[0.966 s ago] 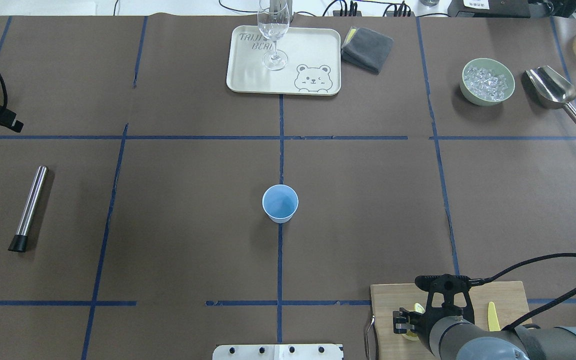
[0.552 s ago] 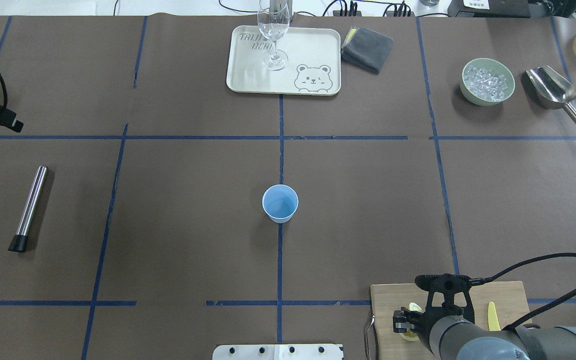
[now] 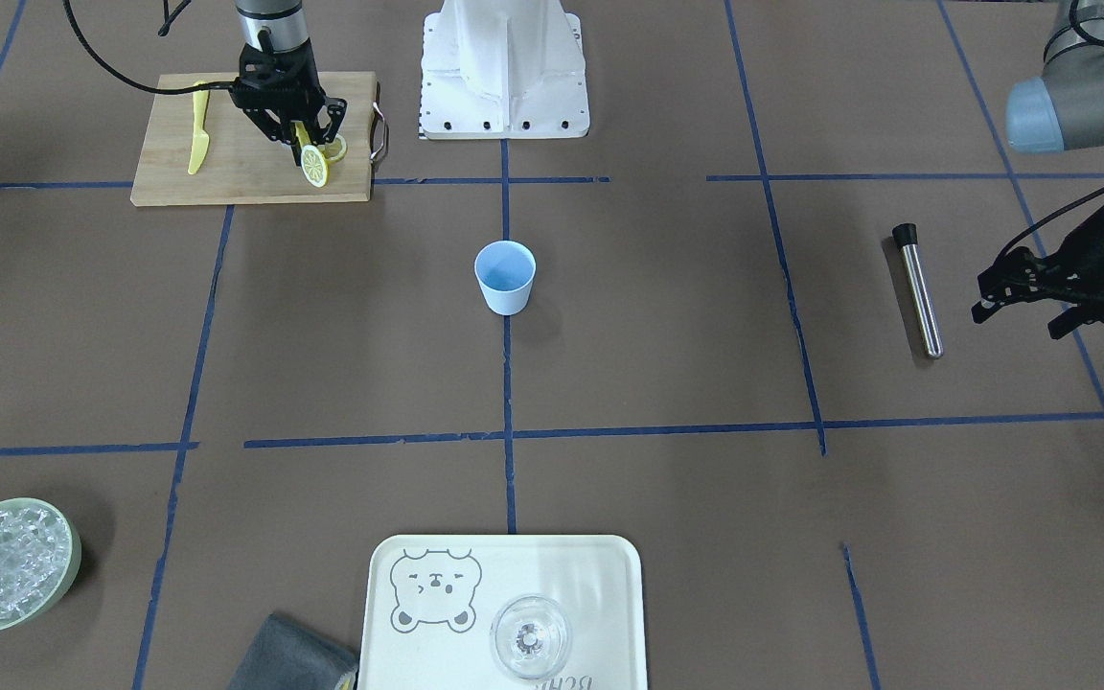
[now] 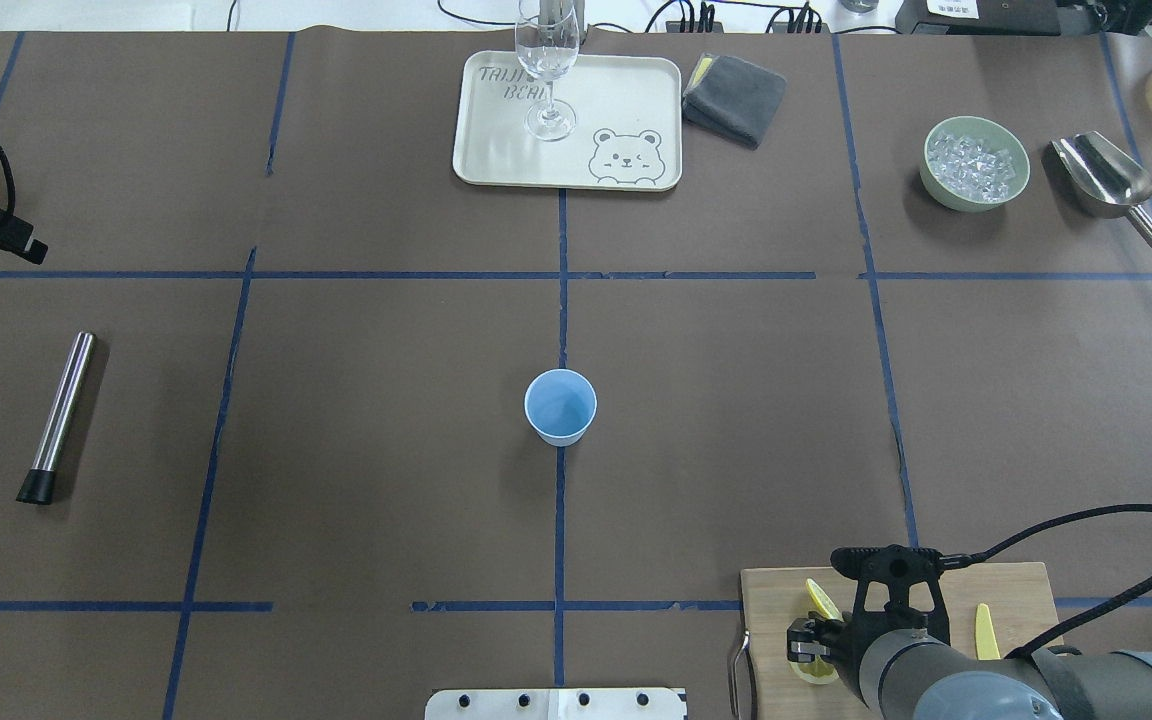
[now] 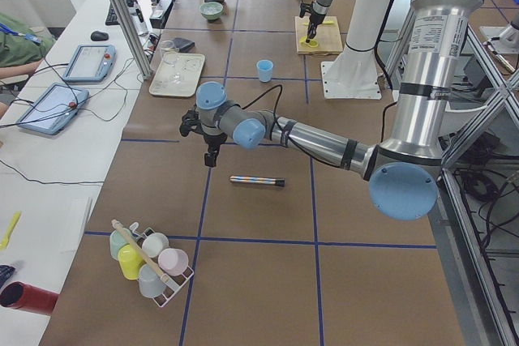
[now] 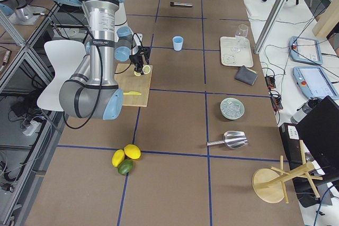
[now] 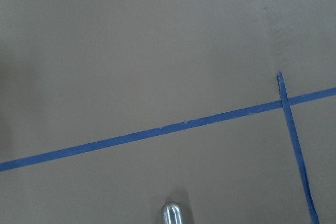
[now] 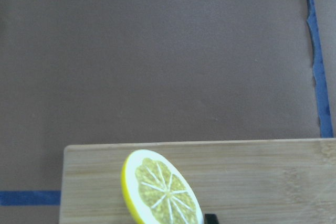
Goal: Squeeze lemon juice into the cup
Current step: 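Close the right gripper on the lemon slice and pinch it, then lift the lemon slice off the board with the right gripper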
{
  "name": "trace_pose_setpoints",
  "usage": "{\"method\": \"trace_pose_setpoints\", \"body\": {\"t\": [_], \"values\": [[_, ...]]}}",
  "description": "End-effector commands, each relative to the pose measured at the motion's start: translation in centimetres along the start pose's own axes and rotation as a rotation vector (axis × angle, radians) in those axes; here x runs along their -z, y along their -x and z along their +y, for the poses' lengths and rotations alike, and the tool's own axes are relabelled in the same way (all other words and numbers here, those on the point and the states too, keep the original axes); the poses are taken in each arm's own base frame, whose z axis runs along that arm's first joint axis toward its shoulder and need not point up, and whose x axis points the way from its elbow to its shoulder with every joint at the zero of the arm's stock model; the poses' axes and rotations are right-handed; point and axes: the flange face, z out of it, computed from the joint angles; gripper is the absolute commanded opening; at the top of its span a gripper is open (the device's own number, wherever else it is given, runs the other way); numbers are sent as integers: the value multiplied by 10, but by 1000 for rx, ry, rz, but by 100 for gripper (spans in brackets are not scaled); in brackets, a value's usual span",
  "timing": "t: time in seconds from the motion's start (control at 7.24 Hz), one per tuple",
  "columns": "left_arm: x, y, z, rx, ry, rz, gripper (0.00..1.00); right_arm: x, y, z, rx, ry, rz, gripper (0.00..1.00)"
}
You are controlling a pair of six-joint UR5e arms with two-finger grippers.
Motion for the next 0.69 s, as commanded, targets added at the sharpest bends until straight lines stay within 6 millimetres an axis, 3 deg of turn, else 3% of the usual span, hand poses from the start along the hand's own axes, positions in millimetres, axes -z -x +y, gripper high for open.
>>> {"method": "trace_pose_setpoints", "body": {"t": [0.0,0.14,0.55], "values": [[3,-3,0,3,-5,3,100,2,-1,-5,-6,-11,-2,11],[3,-3,0,3,-5,3,100,4,-1,-7,-10,-16,-3,0],[3,-4,-1,2,-7,4,100,26,-2,-23,-36,-31,-32,0]]}}
